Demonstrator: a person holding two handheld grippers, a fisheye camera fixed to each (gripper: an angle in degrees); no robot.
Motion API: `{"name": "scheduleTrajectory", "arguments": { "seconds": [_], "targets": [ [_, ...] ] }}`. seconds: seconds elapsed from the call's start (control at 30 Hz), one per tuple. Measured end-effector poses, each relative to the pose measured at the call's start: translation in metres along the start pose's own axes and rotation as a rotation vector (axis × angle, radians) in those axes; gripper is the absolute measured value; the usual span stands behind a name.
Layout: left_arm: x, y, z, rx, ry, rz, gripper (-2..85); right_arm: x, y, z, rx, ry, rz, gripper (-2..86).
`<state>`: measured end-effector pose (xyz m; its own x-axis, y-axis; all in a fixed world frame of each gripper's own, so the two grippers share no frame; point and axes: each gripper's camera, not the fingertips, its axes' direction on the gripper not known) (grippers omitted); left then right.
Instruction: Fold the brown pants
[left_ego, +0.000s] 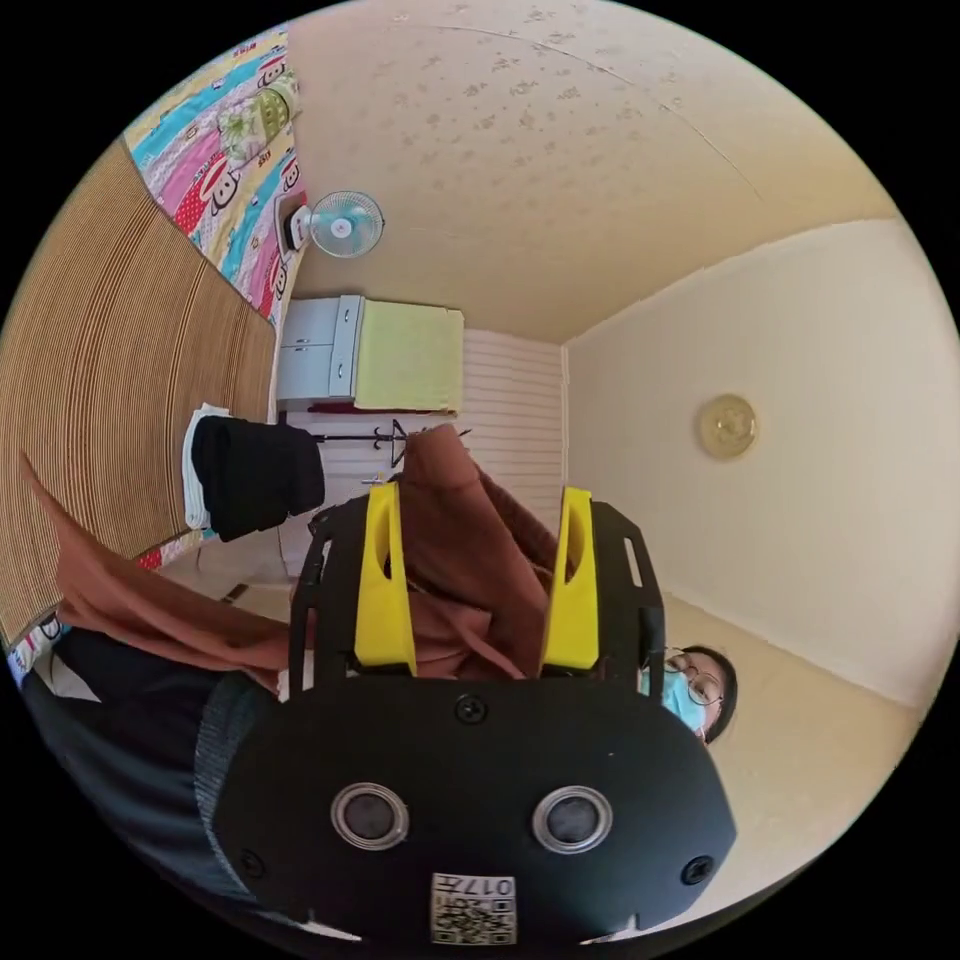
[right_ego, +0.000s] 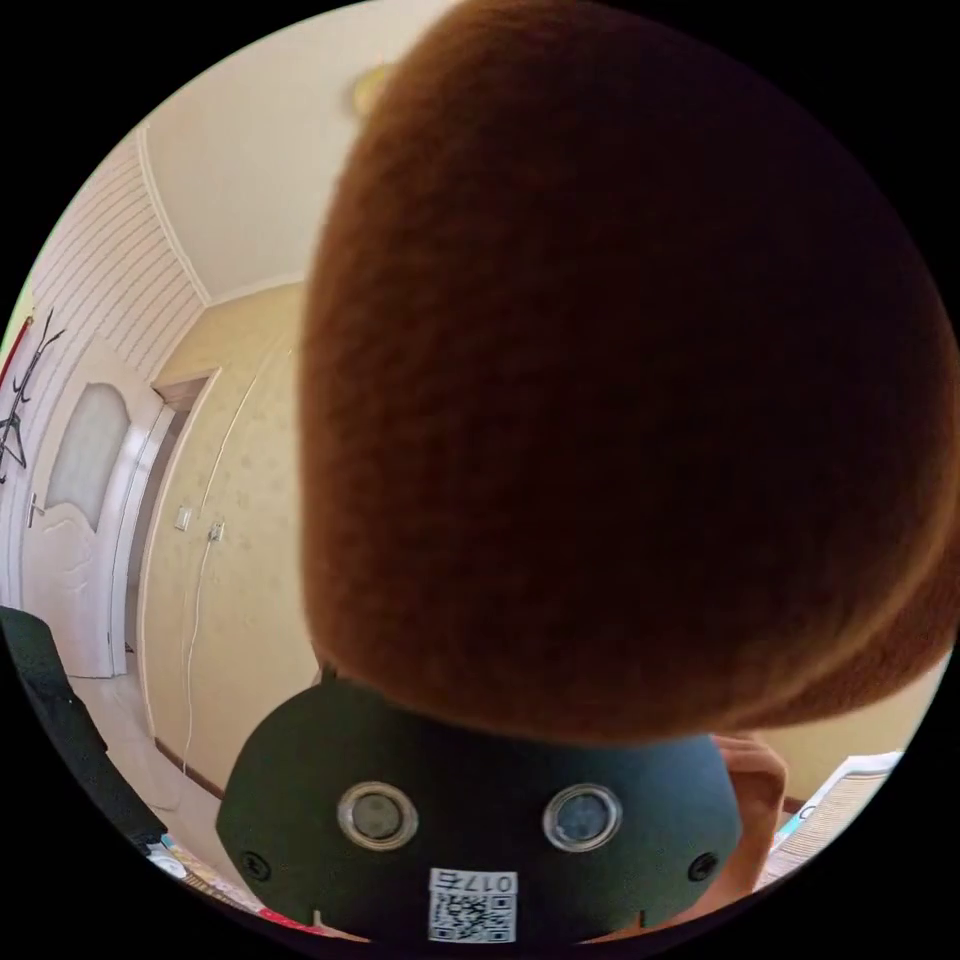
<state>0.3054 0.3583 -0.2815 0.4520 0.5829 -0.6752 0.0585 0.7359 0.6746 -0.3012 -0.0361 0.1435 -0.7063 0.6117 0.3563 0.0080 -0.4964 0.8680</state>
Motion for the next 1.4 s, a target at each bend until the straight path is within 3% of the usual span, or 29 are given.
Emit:
{"name": "scheduleTrajectory", "arguments": {
  "seconds": [0.1, 0.2, 0.27, 0.37, 0.47, 0.53, 0.7, 0.77, 0.83, 0.9, 0.97, 1.03, 1.1, 1.27, 1.33, 1.4],
  "targets": [
    [-0.01, 0.004, 0.006, -0.079, -0.009, -0.096, 18.1, 0.032, 0.001, 0.007, -0.03, 0.006, 0.021, 12.1],
    [-0.02, 0.016, -0.003, -0.065, -0.014, -0.122, 9.1, 0.052, 0.001, 0.007, -0.027, 0.045, 0.003, 11.2],
    [-0.023, 0.028, -0.005, -0.037, 0.217, -0.03, 5.0, 0.062, 0.004, 0.003, 0.017, 0.083, 0.003, 10.5],
    [-0.008, 0.043, -0.011, -0.012, 0.35, 0.177, 4.3, 0.086, 0.014, -0.01, 0.115, 0.165, 0.055, 10.1],
    [0.026, 0.061, -0.02, 0.01, 0.453, 0.409, 4.0, 0.104, 0.026, -0.031, 0.211, 0.443, 0.251, 11.3],
    [0.054, 0.077, -0.027, 0.034, 0.492, 0.556, 4.0, 0.096, 0.03, -0.039, 0.205, 0.874, 0.386, 11.8],
    [0.13, 0.134, -0.055, 0.152, 0.291, 0.897, 3.8, 0.052, 0.012, -0.002, 0.254, 1.324, 0.256, 4.9],
    [0.159, 0.173, -0.061, 0.251, 0.13, 1.021, 3.8, 0.059, 0.0, 0.034, 0.172, 1.44, 0.208, 4.3],
    [0.172, 0.197, -0.064, 0.356, 0.1, 1.057, 3.9, 0.096, -0.012, 0.079, 0.039, 1.563, 0.229, 4.6],
    [0.183, 0.217, -0.065, 0.44, 0.09, 1.119, 4.0, 0.131, -0.016, 0.106, -0.022, 1.588, 0.263, 7.6],
    [0.204, 0.242, -0.056, 0.519, -0.032, 1.219, 4.1, 0.167, -0.018, 0.129, -0.057, 1.555, 0.259, 13.9],
    [0.216, 0.256, -0.044, 0.546, -0.125, 1.246, 4.1, 0.208, -0.016, 0.154, -0.067, 1.412, 0.169, 21.6],
    [0.224, 0.267, -0.029, 0.543, -0.186, 1.268, 4.1, 0.234, -0.015, 0.164, -0.072, 1.388, 0.13, 23.1],
    [0.224, 0.291, 0.004, 0.445, -0.25, 1.277, 4.1, 0.256, -0.034, 0.162, 0.116, 1.56, 0.092, 20.2],
    [0.225, 0.301, 0.005, 0.429, -0.283, 1.264, 4.0, 0.236, -0.048, 0.161, 0.22, 1.652, -0.036, 11.6],
    [0.227, 0.311, 0.002, 0.406, -0.296, 1.257, 4.1, 0.233, -0.069, 0.158, 0.198, 1.73, 0.001, 6.6]
  ]
}}
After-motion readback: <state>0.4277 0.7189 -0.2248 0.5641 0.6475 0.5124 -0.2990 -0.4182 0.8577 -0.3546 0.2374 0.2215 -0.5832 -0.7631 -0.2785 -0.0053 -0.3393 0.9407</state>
